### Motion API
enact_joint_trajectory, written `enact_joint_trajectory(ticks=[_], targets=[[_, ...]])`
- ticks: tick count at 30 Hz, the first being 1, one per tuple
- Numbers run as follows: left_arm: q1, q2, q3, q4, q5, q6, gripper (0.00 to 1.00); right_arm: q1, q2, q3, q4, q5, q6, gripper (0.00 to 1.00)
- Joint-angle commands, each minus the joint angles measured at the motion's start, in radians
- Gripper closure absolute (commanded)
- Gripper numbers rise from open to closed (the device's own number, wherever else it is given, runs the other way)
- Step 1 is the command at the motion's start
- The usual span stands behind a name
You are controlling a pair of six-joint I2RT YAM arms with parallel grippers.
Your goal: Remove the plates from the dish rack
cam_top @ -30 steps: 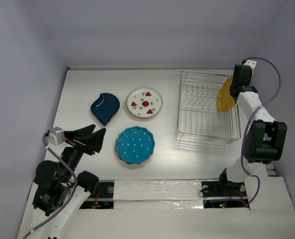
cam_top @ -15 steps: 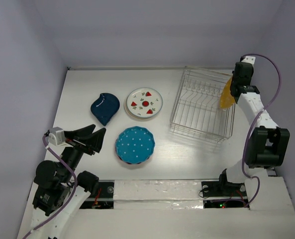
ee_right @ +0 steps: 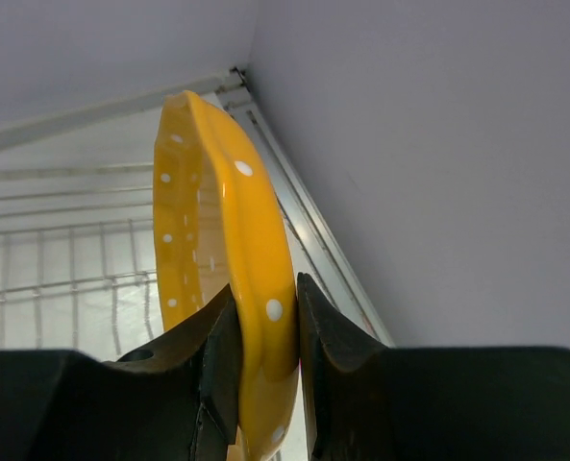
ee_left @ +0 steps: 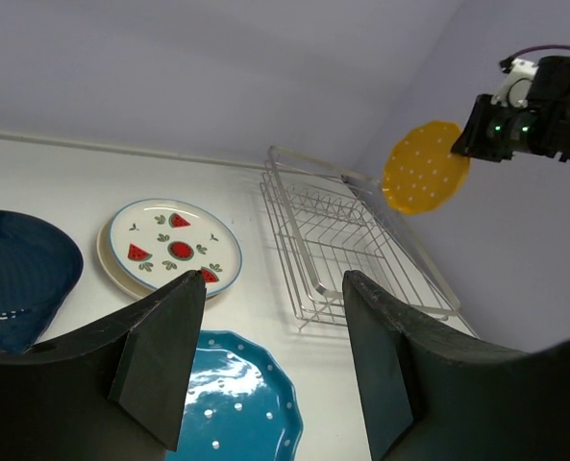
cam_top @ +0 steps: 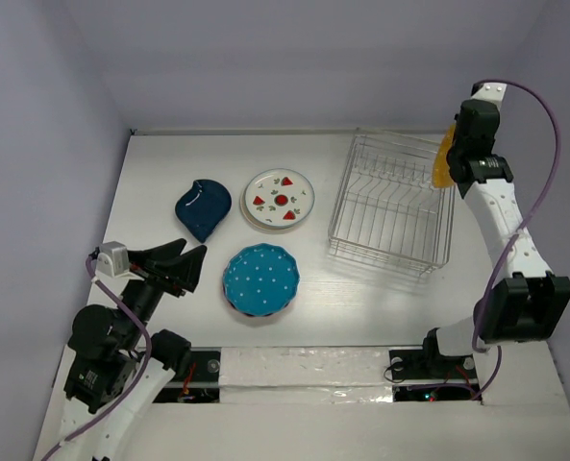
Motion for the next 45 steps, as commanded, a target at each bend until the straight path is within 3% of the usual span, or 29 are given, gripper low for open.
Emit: enact_joint_trajectory(ticks=[1,3,8,11,17,27,42,45], targets=[[-0.007,0.019,0.005,0.032,-0.005,0.004,0.44,0.021,-0.135,0.1,0.064,-0.003,0.107,1.0],[-0.007,0.023,0.005,0.033,-0.005,0.004,0.44,0.03,-0.182,0.085,0.05,-0.072,0.174,1.0],[0.003,0.045,0.005,0.032,-0.003,0.003,0.44,0.088,-0.285,-0.111,0.144,-0.468,0.43,1.0],[0.013,0.06,0.005,0.032,-0.003,0.003,0.44,0.209,-0.305,-0.211,0.259,-0.646,0.533,1.0],[0.064,0.097,0.005,0.032,-0.005,0.003,0.44,0.441,-0.281,-0.401,0.525,-0.834,0.702,1.0],[0.13,0.154,0.008,0.032,0.009,0.007,0.45,0.703,-0.107,-0.513,0.702,-0.912,0.816,1.0],[0.187,0.197,0.008,0.04,0.037,0.016,0.46,0.805,0.114,-0.559,0.759,-0.906,0.833,1.0],[0.196,0.198,0.008,0.041,0.038,0.015,0.46,0.814,0.132,-0.572,0.753,-0.89,0.833,0.91]])
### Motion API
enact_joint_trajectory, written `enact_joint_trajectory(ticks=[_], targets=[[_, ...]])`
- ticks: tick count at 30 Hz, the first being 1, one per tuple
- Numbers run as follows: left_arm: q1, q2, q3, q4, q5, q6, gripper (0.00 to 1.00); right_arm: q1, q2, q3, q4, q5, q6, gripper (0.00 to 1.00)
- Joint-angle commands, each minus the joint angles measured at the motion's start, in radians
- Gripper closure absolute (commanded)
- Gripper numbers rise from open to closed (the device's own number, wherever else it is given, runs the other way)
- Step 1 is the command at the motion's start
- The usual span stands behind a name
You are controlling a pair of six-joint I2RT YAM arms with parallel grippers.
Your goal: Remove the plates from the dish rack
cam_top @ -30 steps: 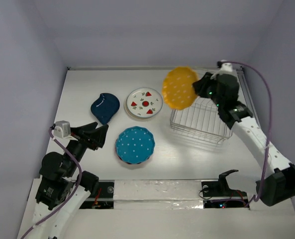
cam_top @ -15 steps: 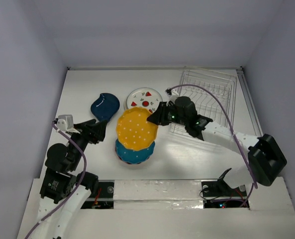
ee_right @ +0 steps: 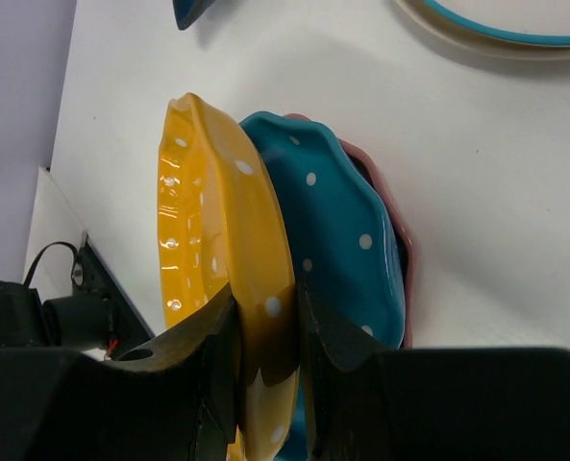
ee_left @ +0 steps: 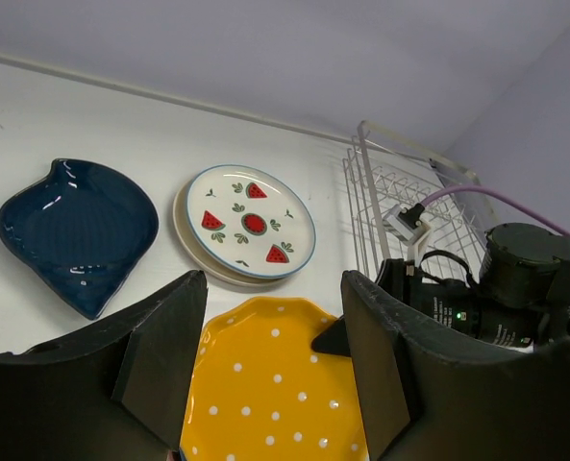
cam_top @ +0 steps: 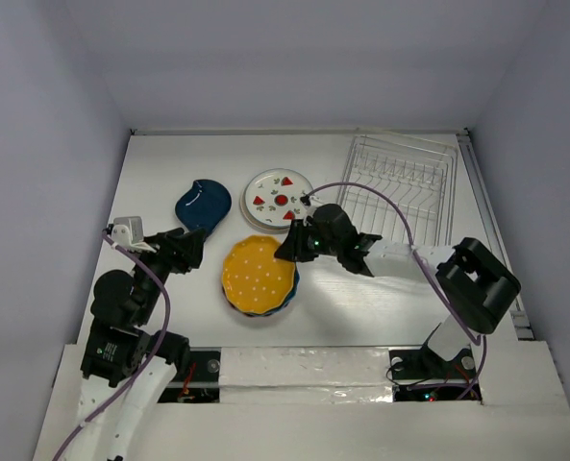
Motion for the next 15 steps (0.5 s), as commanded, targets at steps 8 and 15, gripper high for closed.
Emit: enact_joint_trajectory(ticks=[8,15], targets=[[0.019,0.017,0.006,0.043,0.026,0.014,0.46,0.05,0.002,0.017,0.05,0.073,0.012,0.42],[0.019,0.007,0.005,0.043,0.024,0.012,0.45,0.122,-0.025,0.059,-0.091,0.239,-0.043,0.21]])
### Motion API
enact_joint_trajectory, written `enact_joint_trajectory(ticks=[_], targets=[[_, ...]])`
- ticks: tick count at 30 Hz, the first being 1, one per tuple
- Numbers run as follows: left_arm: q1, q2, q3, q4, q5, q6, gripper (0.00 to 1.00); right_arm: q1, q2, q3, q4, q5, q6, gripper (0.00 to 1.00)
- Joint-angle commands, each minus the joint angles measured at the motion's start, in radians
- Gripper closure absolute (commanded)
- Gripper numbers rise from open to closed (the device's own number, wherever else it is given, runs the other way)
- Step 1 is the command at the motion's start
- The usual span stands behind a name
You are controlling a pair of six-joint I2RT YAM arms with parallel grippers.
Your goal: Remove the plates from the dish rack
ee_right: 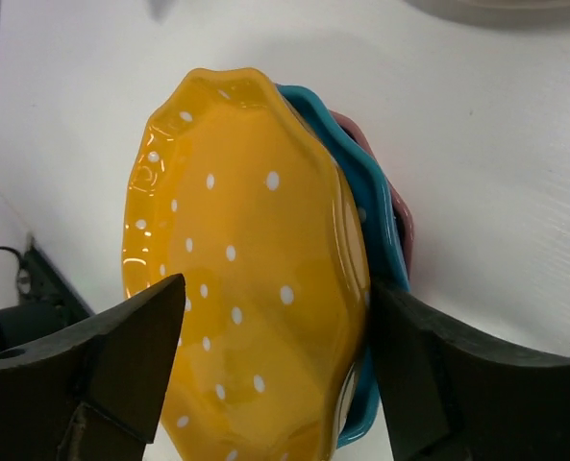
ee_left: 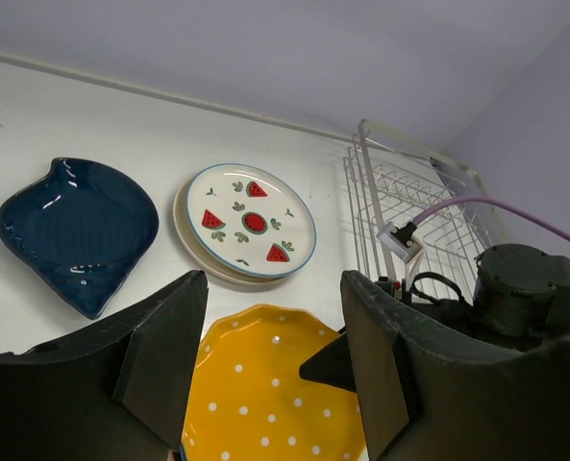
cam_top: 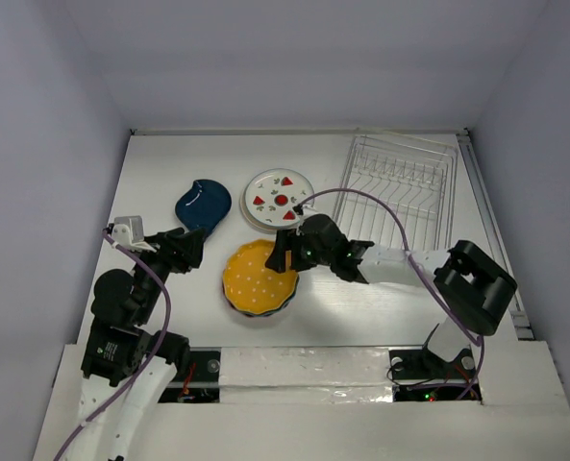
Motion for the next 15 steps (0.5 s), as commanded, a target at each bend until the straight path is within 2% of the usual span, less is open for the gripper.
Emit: enact_joint_trajectory(ticks=[1,2,3,8,9,15], targets=[[0.008,0.002,0.005,0.044,0.011,0.012,0.45,0.054,-0.042,0.076,-0.069,0.118,-0.05,0.2],[0.008,-0.001,0.005,0.043,0.011,0.01,0.45,0.081,-0.054,0.089,-0.1,0.223,-0.061,0.19],[0.008,-0.001,0.005,0.043,0.01,0.01,0.45,0.095,-0.06,0.105,-0.134,0.274,-0.069,0.14],[0.008,-0.007,0.005,0.043,0.005,0.011,0.35,0.151,-0.085,0.181,-0.301,0.494,-0.11,0.07],[0.008,-0.009,0.005,0.041,0.004,0.01,0.33,0.161,-0.092,0.207,-0.326,0.526,-0.112,0.0],[0.008,-0.016,0.005,0.038,0.0,0.008,0.19,0.161,-0.143,0.248,-0.398,0.643,-0.13,0.0]])
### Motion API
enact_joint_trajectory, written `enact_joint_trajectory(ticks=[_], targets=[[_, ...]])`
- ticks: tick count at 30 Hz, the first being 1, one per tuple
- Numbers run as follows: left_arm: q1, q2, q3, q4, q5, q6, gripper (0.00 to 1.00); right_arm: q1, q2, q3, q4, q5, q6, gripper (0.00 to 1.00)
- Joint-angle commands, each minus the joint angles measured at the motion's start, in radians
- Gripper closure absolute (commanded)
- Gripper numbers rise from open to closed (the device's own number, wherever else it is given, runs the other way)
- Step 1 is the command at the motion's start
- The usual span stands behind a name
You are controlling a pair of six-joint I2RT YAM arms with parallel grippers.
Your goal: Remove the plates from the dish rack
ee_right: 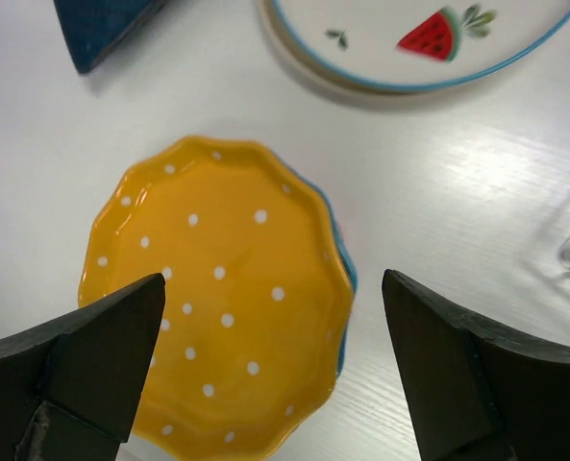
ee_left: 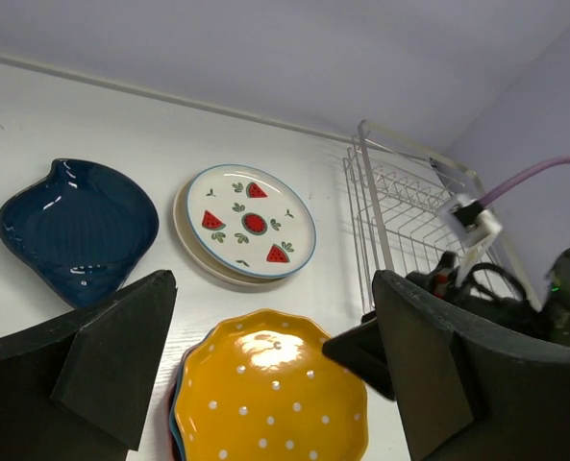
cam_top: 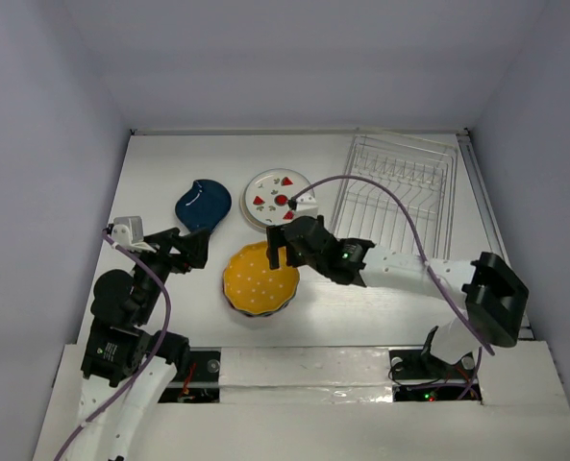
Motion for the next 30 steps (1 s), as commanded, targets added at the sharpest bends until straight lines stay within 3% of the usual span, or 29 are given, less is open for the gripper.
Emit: enact_joint_trajectory(ticks=[1,4,7,8,9,11,14,17,20,21,23,24,30], targets=[[0.008,-0.014,0.005,0.038,0.0,0.008,0.17,0.005,-0.071,0.064,-0.066,0.157,-0.033,0.0],[0.008,-0.017,0.008,0.038,0.001,0.01,0.12,0.014,-0.106,0.084,-0.101,0.213,-0.056,0.01],[0.008,-0.014,0.012,0.035,0.004,0.013,0.08,0.014,-0.242,0.057,-0.072,0.275,-0.081,0.18],[0.008,-0.013,0.015,0.034,0.004,0.015,0.07,0.014,-0.288,0.037,-0.068,0.3,-0.089,0.28],[0.008,-0.011,0.02,0.032,0.004,0.015,0.06,0.014,-0.387,0.027,-0.06,0.355,-0.093,0.62],[0.008,-0.008,0.023,0.031,0.004,0.015,0.05,0.014,-0.551,-0.003,-0.048,0.435,-0.125,1.0],[0.008,0.0,0.029,0.029,0.0,0.019,0.03,0.014,-0.716,-0.04,-0.028,0.513,-0.176,1.0],[0.008,0.012,0.031,0.032,-0.002,0.024,0.02,0.014,-0.928,-0.106,0.001,0.599,-0.204,0.99],[0.008,0.018,0.043,0.035,-0.013,0.031,0.02,0.014,-1.098,-0.189,0.028,0.67,-0.213,0.57],[0.008,0.017,0.052,0.035,-0.016,0.034,0.02,0.014,-1.132,-0.209,0.028,0.703,-0.21,0.31],[0.008,0.017,0.064,0.031,-0.037,0.038,0.02,0.014,-1.21,-0.255,0.0,0.737,-0.166,0.15],[0.008,0.017,0.083,0.029,-0.039,0.039,0.02,0.014,-1.23,-0.266,-0.014,0.766,-0.149,0.02],[0.008,0.004,0.109,0.02,-0.103,0.047,0.02,0.014,-1.284,-0.335,-0.069,0.788,-0.08,0.0]])
